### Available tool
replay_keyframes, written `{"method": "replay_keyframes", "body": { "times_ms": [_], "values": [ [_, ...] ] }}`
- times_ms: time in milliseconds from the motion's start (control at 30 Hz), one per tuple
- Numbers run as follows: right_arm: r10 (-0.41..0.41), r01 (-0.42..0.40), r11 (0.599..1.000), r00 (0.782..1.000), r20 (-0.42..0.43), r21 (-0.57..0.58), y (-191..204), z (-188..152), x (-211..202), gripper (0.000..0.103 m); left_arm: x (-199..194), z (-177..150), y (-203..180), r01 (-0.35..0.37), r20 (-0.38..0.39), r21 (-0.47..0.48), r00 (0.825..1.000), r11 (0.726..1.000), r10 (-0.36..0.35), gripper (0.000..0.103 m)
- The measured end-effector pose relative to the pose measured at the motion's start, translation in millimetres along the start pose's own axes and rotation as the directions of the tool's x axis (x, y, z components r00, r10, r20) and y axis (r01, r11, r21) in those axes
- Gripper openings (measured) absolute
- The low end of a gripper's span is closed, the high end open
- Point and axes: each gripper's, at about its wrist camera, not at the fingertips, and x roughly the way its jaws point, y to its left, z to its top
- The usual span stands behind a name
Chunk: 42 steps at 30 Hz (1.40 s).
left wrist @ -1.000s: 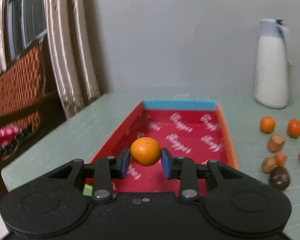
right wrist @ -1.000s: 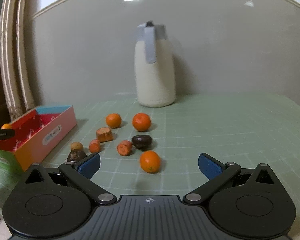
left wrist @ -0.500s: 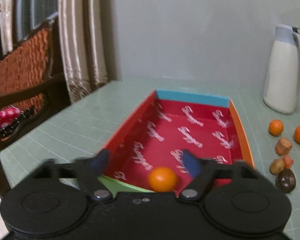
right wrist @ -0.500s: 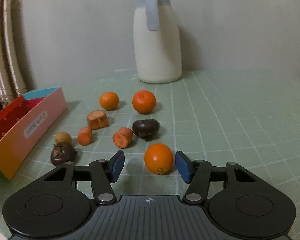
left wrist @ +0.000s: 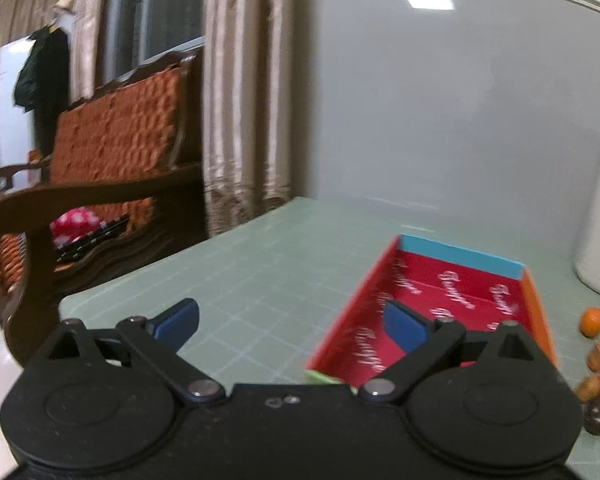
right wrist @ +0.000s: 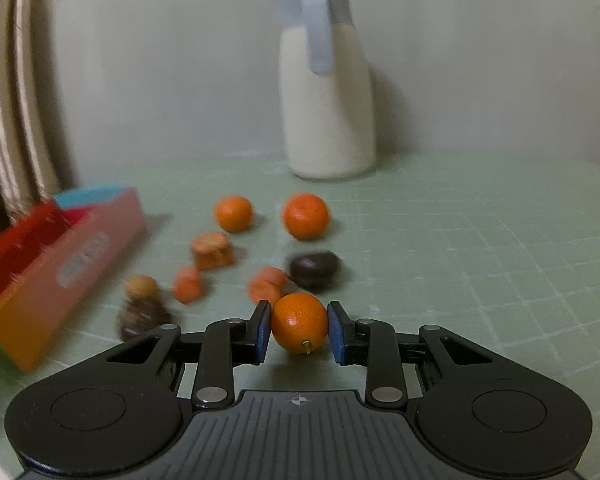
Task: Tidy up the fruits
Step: 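Close the right gripper on another mandarin orange, then carry the orange with the right gripper into the red box and release, then move the left gripper back over the table to a dark brown fruit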
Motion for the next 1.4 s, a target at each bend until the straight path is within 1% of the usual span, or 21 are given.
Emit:
{"method": "replay_keyframes", "body": {
  "times_ms": [67, 100, 200, 300, 533, 633, 767, 833, 867, 900, 933, 967, 1000, 1133, 1167, 1233, 1267, 1300, 1333, 1367, 1400],
  "values": [
    [0.061, -0.061, 0.998, 0.997, 0.038, 0.002, 10.4, 3.5, -5.5, 0.030, 4.9, 0.8, 8.8, -0.023, -0.016, -0.015, 1.000, 1.000, 0.023, 0.093],
    [0.114, -0.115, 0.993, 0.991, 0.065, 0.008, 16.7, 5.6, -8.9, 0.030, 7.2, 0.8, 13.8, -0.032, -0.025, -0.024, 0.999, 0.999, 0.031, 0.093],
    [0.238, -0.237, 0.971, 0.964, 0.119, -0.018, 39.6, 10.3, -15.8, 0.030, 14.2, 0.3, 29.2, -0.056, -0.053, -0.049, 0.997, 0.997, 0.054, 0.093],
    [0.352, -0.348, 0.936, 0.925, 0.143, -0.051, 65.0, 14.0, -15.8, 0.030, 14.8, -1.5, 44.1, -0.081, -0.068, -0.072, 0.995, 0.994, 0.076, 0.093],
    [0.495, -0.485, 0.868, 0.861, 0.115, -0.106, 110.1, 15.7, -0.3, 0.030, 15.4, -4.9, 70.2, -0.125, -0.089, -0.099, 0.989, 0.987, 0.116, 0.093],
    [0.528, -0.515, 0.846, 0.844, 0.096, -0.138, 124.2, 11.9, 3.7, 0.030, 16.2, -5.8, 78.2, -0.140, -0.097, -0.103, 0.987, 0.985, 0.130, 0.093],
    [0.545, -0.527, 0.830, 0.836, 0.064, -0.184, 140.1, 7.9, 8.5, 0.031, 16.4, -7.4, 83.9, -0.147, -0.105, -0.104, 0.985, 0.984, 0.136, 0.093],
    [0.543, -0.526, 0.829, 0.839, 0.047, -0.190, 143.7, 5.8, 10.8, 0.033, 15.6, -7.1, 84.8, -0.148, -0.102, -0.103, 0.985, 0.984, 0.138, 0.093],
    [0.549, -0.533, 0.825, 0.835, 0.041, -0.188, 144.7, 5.2, 9.9, 0.039, 14.9, -7.2, 84.9, -0.149, -0.099, -0.103, 0.985, 0.983, 0.139, 0.093],
    [0.556, -0.541, 0.821, 0.830, 0.045, -0.184, 144.2, 4.3, 8.8, 0.049, 14.2, -7.2, 84.7, -0.149, -0.097, -0.103, 0.985, 0.983, 0.139, 0.093],
    [0.554, -0.537, 0.824, 0.831, 0.056, -0.183, 144.0, 4.5, 7.7, 0.055, 13.8, -7.2, 84.3, -0.148, -0.096, -0.101, 0.986, 0.984, 0.138, 0.093],
    [0.549, -0.531, 0.827, 0.833, 0.068, -0.185, 144.5, 3.6, 6.2, 0.066, 14.1, -7.4, 83.6, -0.147, -0.097, -0.100, 0.986, 0.984, 0.138, 0.093],
    [0.547, -0.527, 0.829, 0.833, 0.076, -0.187, 143.7, 3.3, 4.4, 0.069, 13.8, -7.7, 82.9, -0.147, -0.097, -0.098, 0.986, 0.984, 0.138, 0.093],
    [0.537, -0.518, 0.840, 0.837, 0.105, -0.164, 136.1, 2.5, -2.8, 0.069, 12.3, -7.6, 79.2, -0.145, -0.091, -0.091, 0.986, 0.985, 0.137, 0.093],
    [0.531, -0.513, 0.844, 0.840, 0.113, -0.155, 133.5, 3.3, -3.5, 0.069, 11.9, -7.7, 78.1, -0.144, -0.089, -0.087, 0.987, 0.986, 0.137, 0.093],
    [0.504, -0.487, 0.862, 0.853, 0.132, -0.140, 128.5, 4.7, -5.5, 0.069, 10.6, -7.6, 76.3, -0.141, -0.082, -0.082, 0.987, 0.987, 0.135, 0.093],
    [0.490, -0.474, 0.870, 0.860, 0.142, -0.135, 125.1, 6.4, -6.3, 0.073, 9.2, -7.3, 74.6, -0.139, -0.077, -0.077, 0.988, 0.987, 0.133, 0.093],
    [0.470, -0.454, 0.882, 0.868, 0.157, -0.129, 121.3, 7.1, -7.7, 0.082, 7.3, -6.9, 71.6, -0.136, -0.068, -0.072, 0.989, 0.988, 0.131, 0.093],
    [0.448, -0.432, 0.893, 0.877, 0.174, -0.125, 116.9, 8.4, -9.7, 0.085, 6.7, -6.1, 69.2, -0.131, -0.062, -0.068, 0.990, 0.989, 0.127, 0.093],
    [0.420, -0.403, 0.907, 0.886, 0.195, -0.124, 112.5, 9.1, -12.0, 0.091, 5.0, -5.5, 65.9, -0.124, -0.053, -0.062, 0.991, 0.990, 0.121, 0.093],
    [0.390, -0.370, 0.920, 0.895, 0.215, -0.129, 108.6, 9.5, -14.7, 0.093, 3.2, -5.3, 61.3, -0.114, -0.043, -0.055, 0.993, 0.992, 0.112, 0.093]
  ]
}}
